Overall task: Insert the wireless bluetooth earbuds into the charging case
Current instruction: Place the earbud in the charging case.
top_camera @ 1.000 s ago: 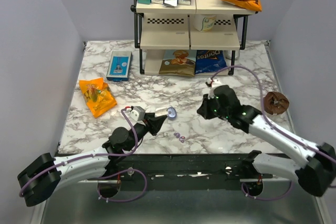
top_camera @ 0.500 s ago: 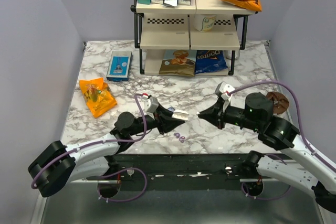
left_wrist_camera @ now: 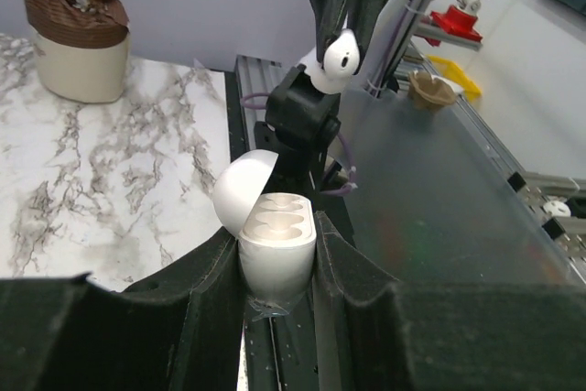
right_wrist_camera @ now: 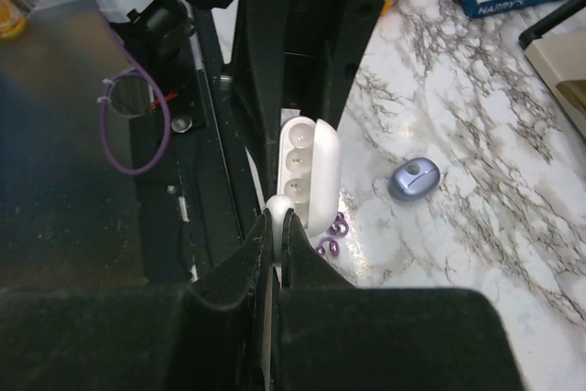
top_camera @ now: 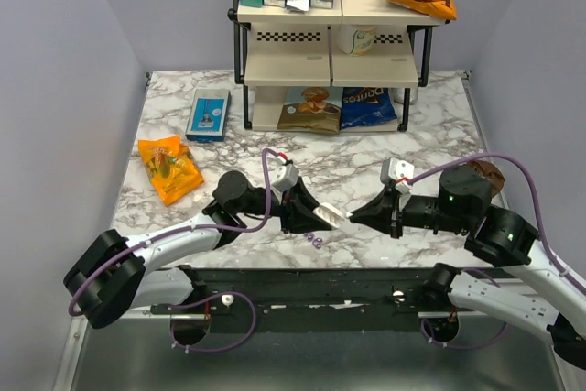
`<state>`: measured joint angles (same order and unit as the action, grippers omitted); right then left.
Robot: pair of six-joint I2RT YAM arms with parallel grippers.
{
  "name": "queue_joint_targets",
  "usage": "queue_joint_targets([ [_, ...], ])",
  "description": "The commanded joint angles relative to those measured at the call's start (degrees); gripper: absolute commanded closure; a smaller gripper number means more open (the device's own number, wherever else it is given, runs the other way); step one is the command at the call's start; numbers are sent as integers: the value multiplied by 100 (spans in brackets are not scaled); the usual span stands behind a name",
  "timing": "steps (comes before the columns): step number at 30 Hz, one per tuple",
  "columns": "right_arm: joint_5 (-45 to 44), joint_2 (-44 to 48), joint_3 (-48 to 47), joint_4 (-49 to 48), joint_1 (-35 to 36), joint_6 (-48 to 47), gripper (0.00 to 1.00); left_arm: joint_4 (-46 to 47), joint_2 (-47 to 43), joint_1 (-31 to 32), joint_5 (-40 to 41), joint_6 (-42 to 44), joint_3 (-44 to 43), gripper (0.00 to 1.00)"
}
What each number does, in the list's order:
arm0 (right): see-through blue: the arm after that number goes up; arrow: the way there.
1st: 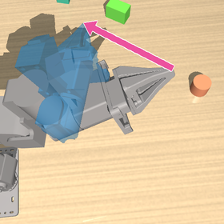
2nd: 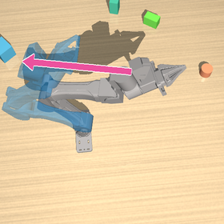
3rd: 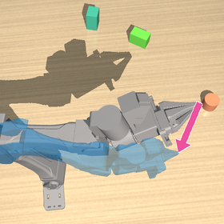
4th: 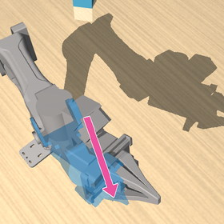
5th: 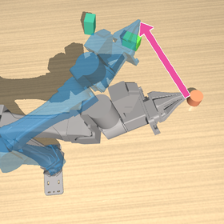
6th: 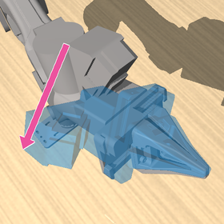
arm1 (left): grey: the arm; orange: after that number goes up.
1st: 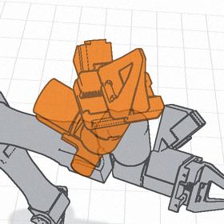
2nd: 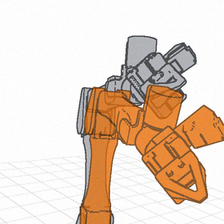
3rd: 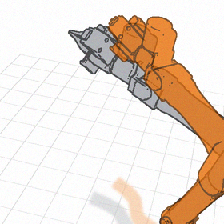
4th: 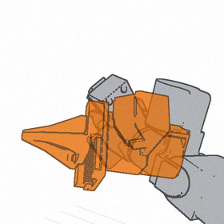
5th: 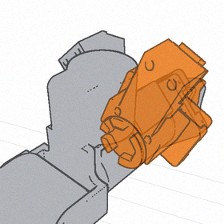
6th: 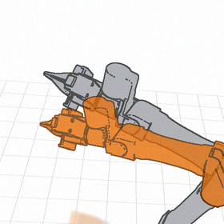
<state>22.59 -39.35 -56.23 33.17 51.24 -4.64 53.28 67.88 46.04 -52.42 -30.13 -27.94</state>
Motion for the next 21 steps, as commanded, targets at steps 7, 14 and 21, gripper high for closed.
queue_joint_targets([
  [7,686,-248,-354,357,271,-212,99,-1020,41,-25,-927,622,-475,100],
  [14,475,-486,-345,77,421,-151,99,-1355,-81,-25,-989,833,-519,100],
  [21,457,-635,-222,-337,457,7,99,-1364,-134,-25,-972,825,-475,100],
])
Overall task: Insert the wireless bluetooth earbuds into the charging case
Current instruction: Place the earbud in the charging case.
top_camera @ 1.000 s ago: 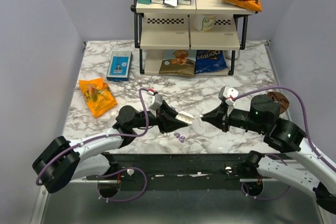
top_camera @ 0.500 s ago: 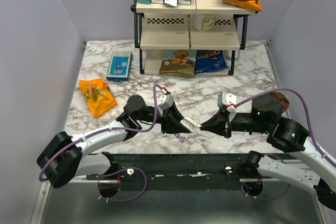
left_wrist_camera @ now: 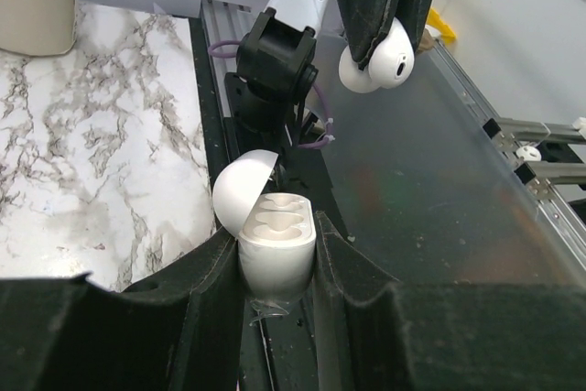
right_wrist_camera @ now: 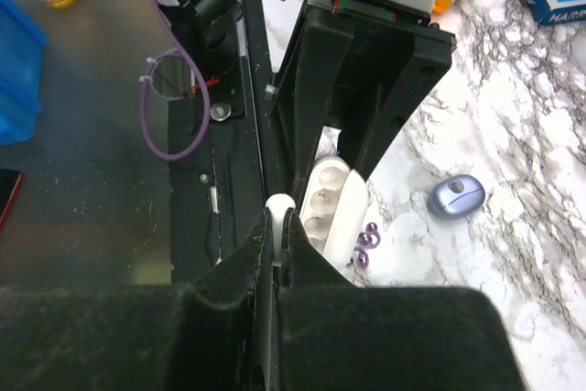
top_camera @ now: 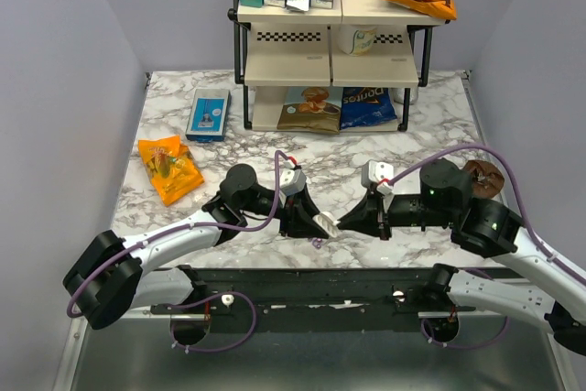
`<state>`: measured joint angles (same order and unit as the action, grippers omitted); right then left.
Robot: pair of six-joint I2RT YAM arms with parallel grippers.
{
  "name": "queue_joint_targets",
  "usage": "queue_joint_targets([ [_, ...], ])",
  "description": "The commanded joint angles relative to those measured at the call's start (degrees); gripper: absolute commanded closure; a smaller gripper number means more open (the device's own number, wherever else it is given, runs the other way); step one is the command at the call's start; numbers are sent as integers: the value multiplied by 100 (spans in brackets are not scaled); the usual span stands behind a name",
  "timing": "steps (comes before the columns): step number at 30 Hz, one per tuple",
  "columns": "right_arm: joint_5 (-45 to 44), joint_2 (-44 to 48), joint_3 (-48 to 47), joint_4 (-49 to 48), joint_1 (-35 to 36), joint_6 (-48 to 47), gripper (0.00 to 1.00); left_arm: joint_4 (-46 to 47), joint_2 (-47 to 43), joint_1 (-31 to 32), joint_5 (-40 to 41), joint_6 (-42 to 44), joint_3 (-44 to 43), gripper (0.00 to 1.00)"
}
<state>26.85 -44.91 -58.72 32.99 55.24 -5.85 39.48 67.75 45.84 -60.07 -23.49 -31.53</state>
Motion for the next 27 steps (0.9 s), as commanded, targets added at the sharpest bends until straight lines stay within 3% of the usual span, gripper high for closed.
queue_joint_targets([
  [1,48,-106,36,-346,83,136,99,7,-130,-5,-189,151,-108,100],
  [27,-505,-660,308,-645,259,259,99,-2,-315,100,31,186,-108,100],
])
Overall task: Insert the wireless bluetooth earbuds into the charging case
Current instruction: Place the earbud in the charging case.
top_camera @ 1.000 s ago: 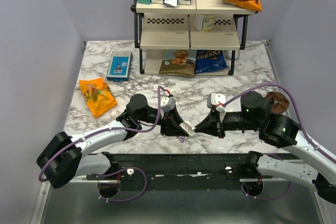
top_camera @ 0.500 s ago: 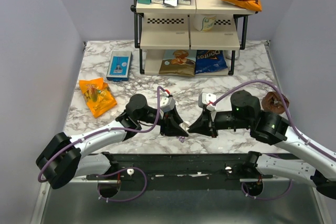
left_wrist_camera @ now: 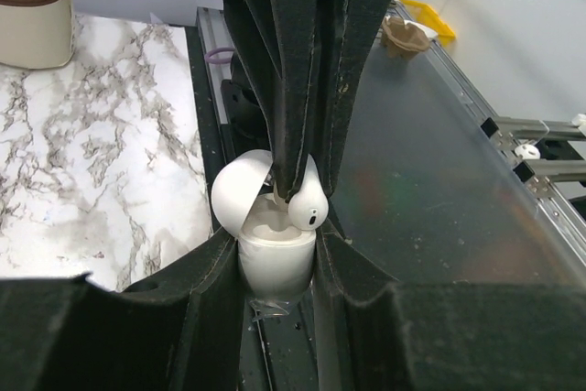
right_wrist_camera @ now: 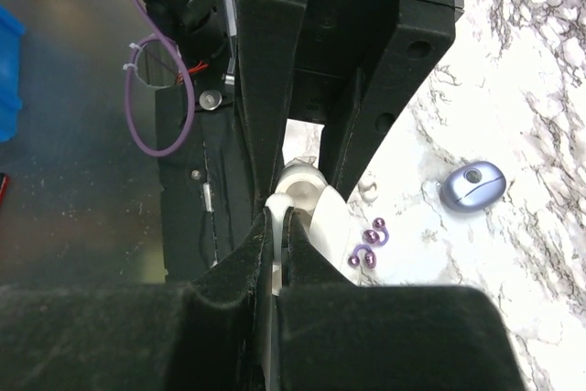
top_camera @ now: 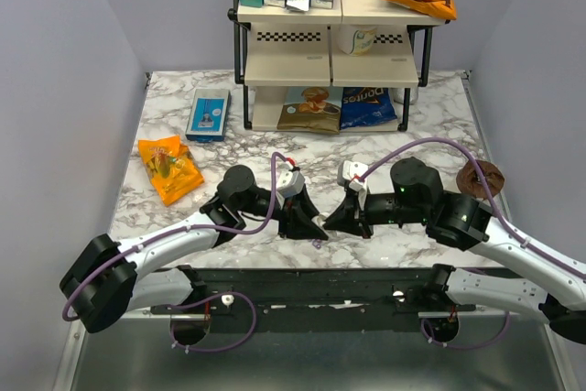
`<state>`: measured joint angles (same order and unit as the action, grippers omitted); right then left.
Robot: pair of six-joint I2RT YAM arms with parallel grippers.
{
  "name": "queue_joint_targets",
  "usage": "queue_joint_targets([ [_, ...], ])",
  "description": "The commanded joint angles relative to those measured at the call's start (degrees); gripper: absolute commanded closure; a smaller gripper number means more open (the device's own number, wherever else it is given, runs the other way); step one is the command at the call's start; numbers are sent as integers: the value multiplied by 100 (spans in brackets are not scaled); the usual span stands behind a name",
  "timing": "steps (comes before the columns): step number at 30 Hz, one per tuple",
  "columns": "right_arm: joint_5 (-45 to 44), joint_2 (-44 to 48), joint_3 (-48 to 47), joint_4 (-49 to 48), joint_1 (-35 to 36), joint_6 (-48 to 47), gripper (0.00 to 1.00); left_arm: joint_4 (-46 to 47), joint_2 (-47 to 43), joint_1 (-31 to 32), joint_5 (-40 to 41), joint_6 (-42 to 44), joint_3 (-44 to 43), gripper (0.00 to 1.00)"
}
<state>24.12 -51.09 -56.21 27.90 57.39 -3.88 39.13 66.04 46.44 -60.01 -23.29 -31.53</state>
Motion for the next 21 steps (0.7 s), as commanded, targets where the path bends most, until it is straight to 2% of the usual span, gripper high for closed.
queue_joint_targets([
  [1,-258,-50,57,-136,45,63,99,33,-153,50,42,167,-108,100],
  [21,-751,-68,189,-391,71,221,99,147,-250,208,297,237,-47,100],
])
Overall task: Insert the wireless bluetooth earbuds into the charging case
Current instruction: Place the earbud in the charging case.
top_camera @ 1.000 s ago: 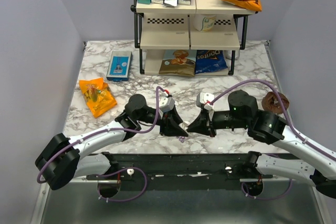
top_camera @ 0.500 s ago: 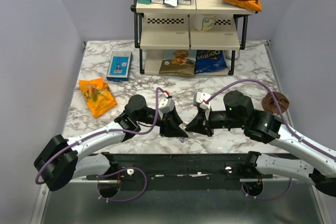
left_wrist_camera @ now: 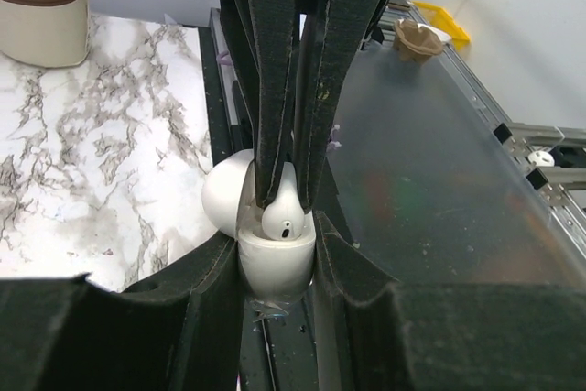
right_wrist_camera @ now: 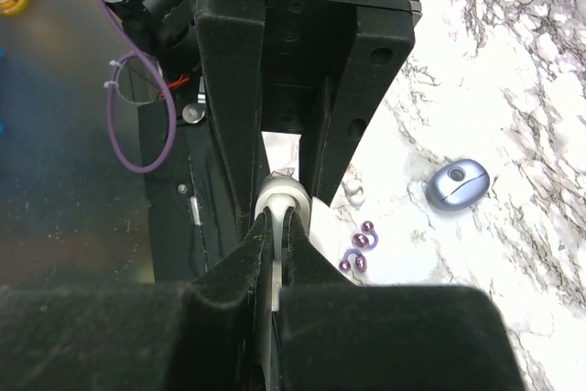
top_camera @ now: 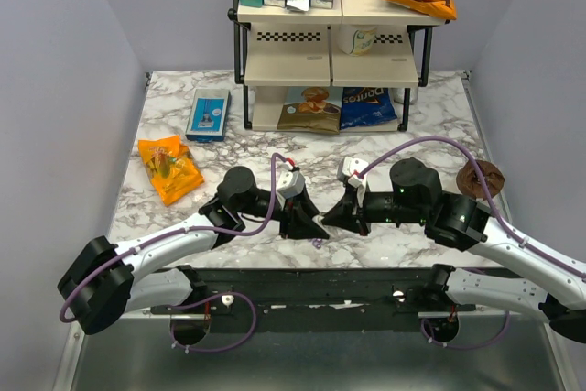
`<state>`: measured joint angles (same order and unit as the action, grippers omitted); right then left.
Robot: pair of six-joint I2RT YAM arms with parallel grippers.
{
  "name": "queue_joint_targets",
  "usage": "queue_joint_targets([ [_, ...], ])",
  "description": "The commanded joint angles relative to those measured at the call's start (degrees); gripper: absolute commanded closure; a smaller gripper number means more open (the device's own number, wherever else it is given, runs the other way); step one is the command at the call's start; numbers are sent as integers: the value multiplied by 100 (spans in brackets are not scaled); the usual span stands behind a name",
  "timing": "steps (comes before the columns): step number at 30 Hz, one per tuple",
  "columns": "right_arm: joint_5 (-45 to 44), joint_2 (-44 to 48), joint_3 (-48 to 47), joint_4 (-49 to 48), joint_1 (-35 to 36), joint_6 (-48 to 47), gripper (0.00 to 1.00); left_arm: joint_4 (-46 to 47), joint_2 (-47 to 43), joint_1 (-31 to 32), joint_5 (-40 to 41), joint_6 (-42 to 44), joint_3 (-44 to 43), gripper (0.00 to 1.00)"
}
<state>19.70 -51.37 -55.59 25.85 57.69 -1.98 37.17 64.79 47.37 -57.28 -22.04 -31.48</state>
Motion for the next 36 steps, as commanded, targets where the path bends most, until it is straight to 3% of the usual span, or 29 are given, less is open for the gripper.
queue_joint_targets([
  [1,-318,-31,136,-168,40,31,99,352,-134,114,41,112,-59,100],
  [15,-459,101,207,-124,67,110,98,897,-292,114,419,-37,90,100],
  [24,-669,136,128,-115,67,189,74,1029,-292,114,463,-116,134,100],
  [36,-792,285,-127,-124,67,408,56,1029,-301,114,577,-81,248,100],
])
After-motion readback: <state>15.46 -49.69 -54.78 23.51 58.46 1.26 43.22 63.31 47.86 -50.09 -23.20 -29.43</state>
